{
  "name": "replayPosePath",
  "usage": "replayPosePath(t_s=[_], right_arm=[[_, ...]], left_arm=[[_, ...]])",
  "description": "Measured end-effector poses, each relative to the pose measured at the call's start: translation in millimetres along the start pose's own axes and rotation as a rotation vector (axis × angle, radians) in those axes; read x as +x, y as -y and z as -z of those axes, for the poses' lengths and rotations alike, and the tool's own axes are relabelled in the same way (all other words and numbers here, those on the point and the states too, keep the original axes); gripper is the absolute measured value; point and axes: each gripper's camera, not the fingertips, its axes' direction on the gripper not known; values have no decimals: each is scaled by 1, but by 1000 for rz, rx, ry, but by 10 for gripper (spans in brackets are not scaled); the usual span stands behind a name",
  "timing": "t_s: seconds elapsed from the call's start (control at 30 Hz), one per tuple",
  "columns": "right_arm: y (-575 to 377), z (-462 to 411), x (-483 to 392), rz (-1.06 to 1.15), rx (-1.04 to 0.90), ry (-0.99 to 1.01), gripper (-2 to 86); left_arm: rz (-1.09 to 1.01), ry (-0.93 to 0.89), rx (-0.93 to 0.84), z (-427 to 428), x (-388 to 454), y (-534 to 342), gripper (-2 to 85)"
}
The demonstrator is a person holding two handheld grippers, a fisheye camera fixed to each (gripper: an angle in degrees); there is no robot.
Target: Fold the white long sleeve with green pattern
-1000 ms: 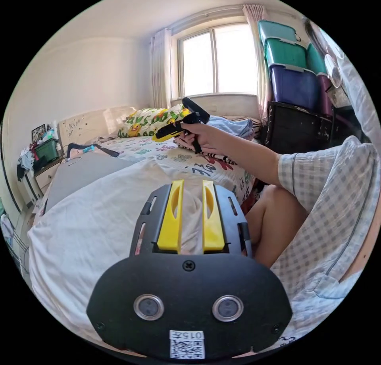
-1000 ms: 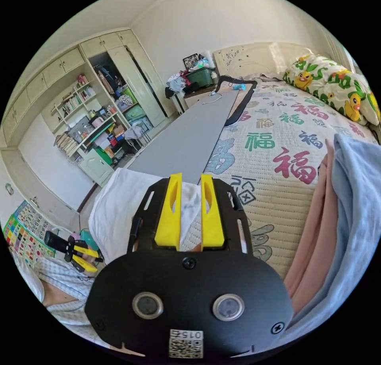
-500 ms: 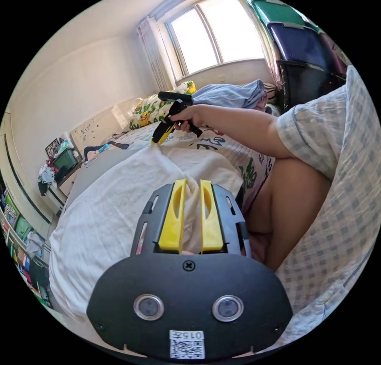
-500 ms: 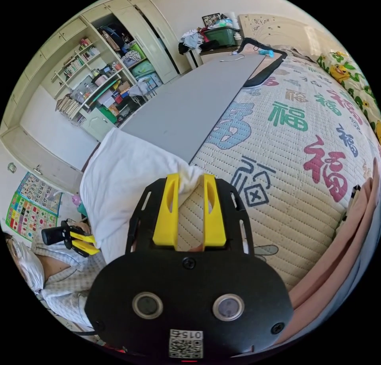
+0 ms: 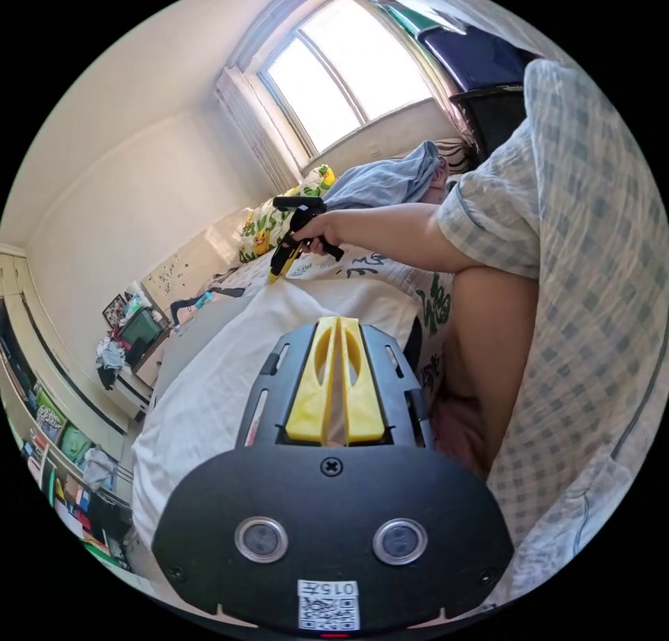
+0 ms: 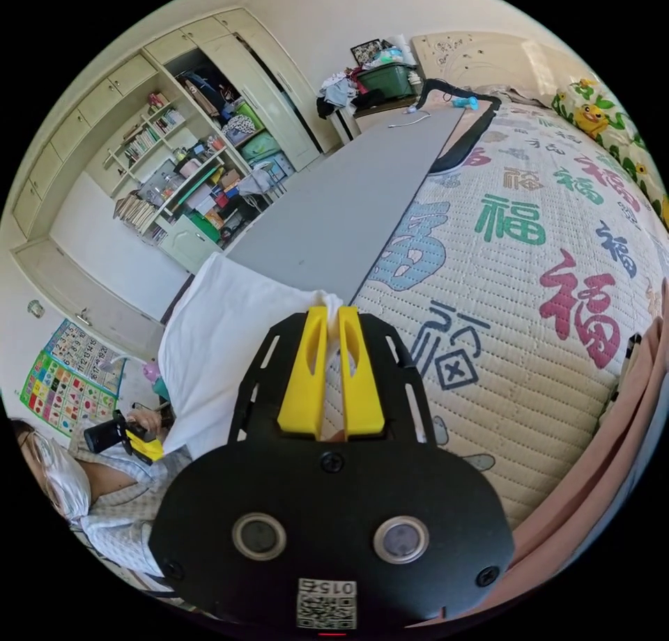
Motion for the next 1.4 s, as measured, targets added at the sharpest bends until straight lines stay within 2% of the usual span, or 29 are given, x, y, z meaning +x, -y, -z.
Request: replayPosePath(t_s=[0.33, 0.37, 0.4, 0.43, 0.5, 0.53, 0.63, 0.7, 0.8, 0.87, 0.97, 1.2, 1.33, 1.4], right_arm=[[5, -18, -31, -19, -51, -102, 32], [4, -19, -35, -30, -44, -134, 32], [3, -21, -37, -34, -40, -157, 31], [2, -25, -40, -39, -42, -180, 32], [-1, -29, -46, -31, -45, -181, 32], [-4, -29, -48, -32, -43, -182, 34], [-14, -27, -52, -33, -36, -155, 41], [-21, -26, -54, -29, -29, -142, 47], [-35, -25, -59, -21, -25, -135, 64], [-45, -29, -62, -17, -51, -114, 79], [-64, -35, -69, 17, -32, -147, 52], [-99, -57, -79, 49, -60, -214, 29], [-123, -58, -85, 19, -93, -196, 40], [-137, -40, -99, 51, -72, -249, 54]], left_arm=[[-96, -43, -136, -35, 28, 14, -7], [-137, -130, -153, -36, 31, 16, -6], [-171, -290, -168, -40, 38, 17, -6], [-176, -325, -165, -41, 42, 16, -6], [-154, -210, -145, -36, 55, 11, -4], [-135, -211, -131, -33, 54, 9, -4], [-21, -215, -82, -18, 31, 5, 1], [73, -87, -44, -4, 7, 5, 13], [164, -24, -43, -3, -18, 6, 36], [180, -23, -64, -15, -23, 3, 50], [147, -1, -126, -34, -21, -6, 30], [25, -75, -153, -19, -19, -37, -1], [58, -68, -157, -31, -24, -61, -2], [70, -74, -137, -23, -32, -77, -1]])
